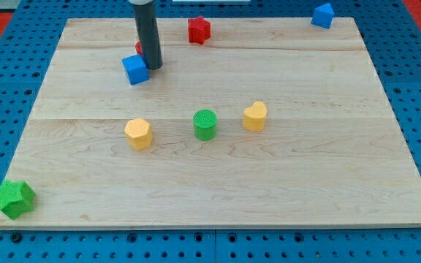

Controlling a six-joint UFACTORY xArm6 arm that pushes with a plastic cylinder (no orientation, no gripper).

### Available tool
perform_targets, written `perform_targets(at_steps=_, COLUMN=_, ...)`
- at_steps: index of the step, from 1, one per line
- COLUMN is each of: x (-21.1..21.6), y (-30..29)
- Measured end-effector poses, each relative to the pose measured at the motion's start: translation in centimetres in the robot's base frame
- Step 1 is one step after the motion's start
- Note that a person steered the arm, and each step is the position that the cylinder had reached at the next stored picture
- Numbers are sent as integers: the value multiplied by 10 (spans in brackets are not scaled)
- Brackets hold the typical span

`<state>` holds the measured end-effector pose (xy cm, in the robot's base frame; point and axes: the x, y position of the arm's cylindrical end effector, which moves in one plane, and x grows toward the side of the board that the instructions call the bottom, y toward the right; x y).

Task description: Push the blue cube up a bit

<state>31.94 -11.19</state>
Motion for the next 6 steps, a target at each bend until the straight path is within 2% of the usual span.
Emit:
perform_targets(at_steps=1, x=0, y=-16)
perform_targets(at_steps=2, x=10, y=9)
perform_targets(at_steps=3, x=38, y=12)
perform_targets(at_steps=4, x=49, y=-24)
perform_targets(at_steps=6, x=0, y=-35)
